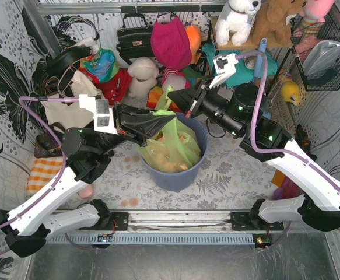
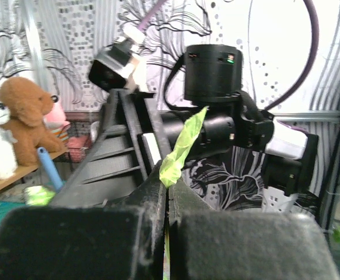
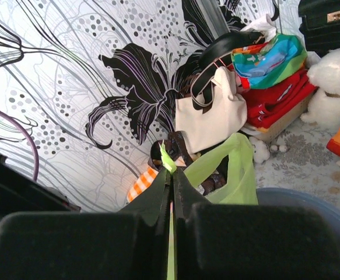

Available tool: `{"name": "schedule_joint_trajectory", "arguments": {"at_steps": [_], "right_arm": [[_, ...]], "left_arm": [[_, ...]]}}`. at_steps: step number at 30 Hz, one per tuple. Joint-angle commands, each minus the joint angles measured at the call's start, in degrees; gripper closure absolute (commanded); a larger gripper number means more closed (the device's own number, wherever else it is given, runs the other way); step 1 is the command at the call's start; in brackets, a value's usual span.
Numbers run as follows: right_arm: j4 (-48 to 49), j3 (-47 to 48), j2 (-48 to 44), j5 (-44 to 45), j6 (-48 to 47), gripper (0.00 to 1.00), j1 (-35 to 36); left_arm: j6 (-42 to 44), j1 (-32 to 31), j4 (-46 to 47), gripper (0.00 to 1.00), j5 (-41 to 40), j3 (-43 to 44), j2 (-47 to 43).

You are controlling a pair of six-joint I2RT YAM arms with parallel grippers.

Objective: Tie the trash bag

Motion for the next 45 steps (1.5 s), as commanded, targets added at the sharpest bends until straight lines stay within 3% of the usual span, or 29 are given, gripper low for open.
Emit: {"name": "schedule_joint_trajectory", "arguments": {"at_steps": [1,7,12,17,23,32,37,43,45], "right_arm": [[3.1,6.5,3.4,-1.8,-0.4,1.0,0.2],[-1.0,23.3,15.5,-11.3,-2.8,1.0,-4.0],[-3.7,37.9,27.3,-29.9,0.5,1.0,-9.4],[-5.8,48.7,35.4,-40.2,2.4,1.0,-10.2],[1.9,47.6,37.7,-47.8,9.3,1.0,-11.8],[5.6,55.5,44.3,-52.8,16.4,1.0,-11.9],[0.5,51.3,40.5,-48.4,12.0,1.0,-11.9],[-0.3,35.2,29.7,-36.7,5.8,1.0,-12.0],[0.8,32.7,27.4,-35.3,5.4,1.0,-12.0]], "left_arm": [[-2.7,0.4,3.4,0.97,11.3,4.5,2.8],[-5.1,0.3,0.9,0.97,22.0,16.0,11.2],[-4.8,0.3,-0.3,0.97,24.0,21.2,15.8],[-1.4,0.3,-4.3,0.98,23.3,25.5,19.2],[1.6,0.3,-6.3,0.98,20.6,31.1,22.8],[3.0,0.2,-8.4,0.98,14.5,40.8,27.1],[2.5,0.1,-7.4,0.98,14.2,32.2,22.9],[1.6,0.1,-2.3,0.95,9.5,16.6,14.3],[1.1,0.1,-2.2,0.87,9.0,15.0,13.1]]}}
